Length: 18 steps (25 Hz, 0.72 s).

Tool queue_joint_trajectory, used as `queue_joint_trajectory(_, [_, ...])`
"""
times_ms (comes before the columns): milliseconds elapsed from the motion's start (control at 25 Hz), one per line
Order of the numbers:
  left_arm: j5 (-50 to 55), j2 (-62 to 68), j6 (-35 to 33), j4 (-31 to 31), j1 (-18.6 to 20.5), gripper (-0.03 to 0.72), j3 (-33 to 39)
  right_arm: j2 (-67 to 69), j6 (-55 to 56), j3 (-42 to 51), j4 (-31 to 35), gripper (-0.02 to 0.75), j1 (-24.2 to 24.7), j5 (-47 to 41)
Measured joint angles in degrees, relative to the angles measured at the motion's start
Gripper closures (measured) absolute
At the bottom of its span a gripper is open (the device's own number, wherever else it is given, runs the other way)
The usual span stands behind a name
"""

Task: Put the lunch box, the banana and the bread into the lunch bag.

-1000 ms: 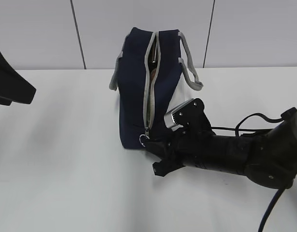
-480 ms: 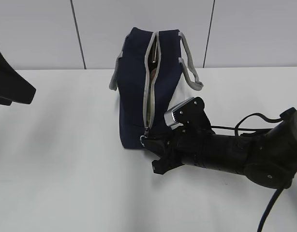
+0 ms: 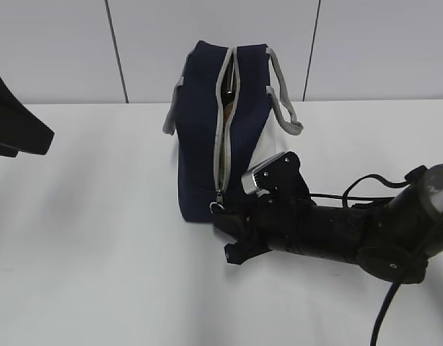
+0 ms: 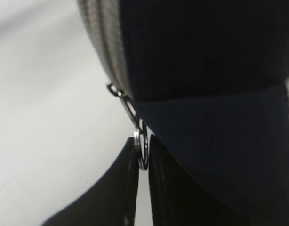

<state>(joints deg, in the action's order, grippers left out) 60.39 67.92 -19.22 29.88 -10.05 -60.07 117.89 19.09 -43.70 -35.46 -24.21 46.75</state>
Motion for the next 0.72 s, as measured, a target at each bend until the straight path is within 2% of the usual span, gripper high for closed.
queue_joint_trajectory(720, [0.0, 0.0, 0.0, 0.07, 0.0, 0.307, 0.0, 0.63, -0.1, -0.24, 0.38, 0.691, 0.0, 2.42])
